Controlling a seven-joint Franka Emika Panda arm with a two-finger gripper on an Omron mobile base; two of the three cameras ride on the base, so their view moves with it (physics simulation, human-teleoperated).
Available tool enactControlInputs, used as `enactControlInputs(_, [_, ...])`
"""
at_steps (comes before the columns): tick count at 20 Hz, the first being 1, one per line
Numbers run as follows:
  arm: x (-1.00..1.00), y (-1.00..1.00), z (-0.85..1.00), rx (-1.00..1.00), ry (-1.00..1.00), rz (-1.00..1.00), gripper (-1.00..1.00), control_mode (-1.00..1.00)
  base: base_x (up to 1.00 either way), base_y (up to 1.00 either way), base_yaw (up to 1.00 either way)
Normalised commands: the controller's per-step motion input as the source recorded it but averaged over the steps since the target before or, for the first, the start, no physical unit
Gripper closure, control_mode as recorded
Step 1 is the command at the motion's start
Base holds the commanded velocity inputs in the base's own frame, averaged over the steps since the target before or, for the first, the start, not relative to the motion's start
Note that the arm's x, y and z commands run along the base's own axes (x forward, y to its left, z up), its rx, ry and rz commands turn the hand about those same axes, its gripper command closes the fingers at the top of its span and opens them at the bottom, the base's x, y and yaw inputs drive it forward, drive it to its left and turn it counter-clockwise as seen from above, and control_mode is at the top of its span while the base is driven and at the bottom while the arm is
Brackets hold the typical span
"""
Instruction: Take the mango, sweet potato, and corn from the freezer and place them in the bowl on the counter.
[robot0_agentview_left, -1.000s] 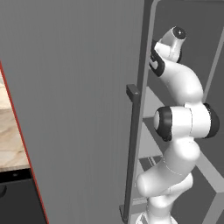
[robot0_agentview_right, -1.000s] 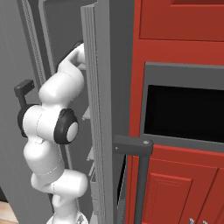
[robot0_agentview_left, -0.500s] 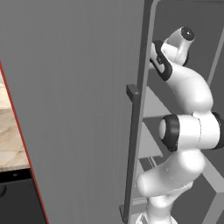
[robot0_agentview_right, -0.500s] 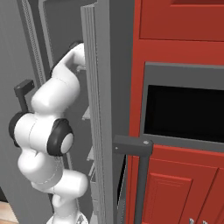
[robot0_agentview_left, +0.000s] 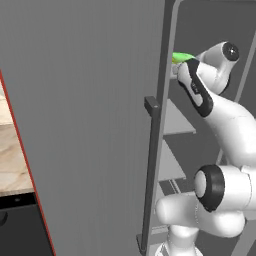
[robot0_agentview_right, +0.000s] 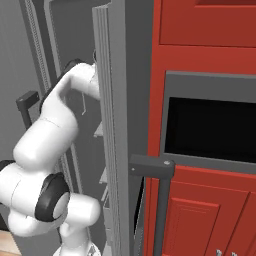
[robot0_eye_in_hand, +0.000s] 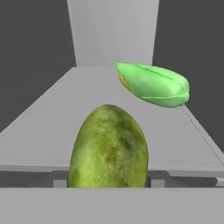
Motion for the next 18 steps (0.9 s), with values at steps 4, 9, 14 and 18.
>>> enactControlInputs(4, [-0.75,0.18,0.43,-0.05,0.00,0.00,1.00,-1.00,0.00,0.00,0.00])
enactControlInputs(9, [-0.79,0.04,0.45,-0.01,0.00,0.00,1.00,-1.00,0.00,0.00,0.00])
enactControlInputs(14, [-0.71,0.05,0.49,-0.01,0.00,0.00,1.00,-1.00,0.00,0.00,0.00])
enactControlInputs(18, [-0.87,0.26,0.06,-0.04,0.00,0.00,1.00,-1.00,0.00,0.00,0.00])
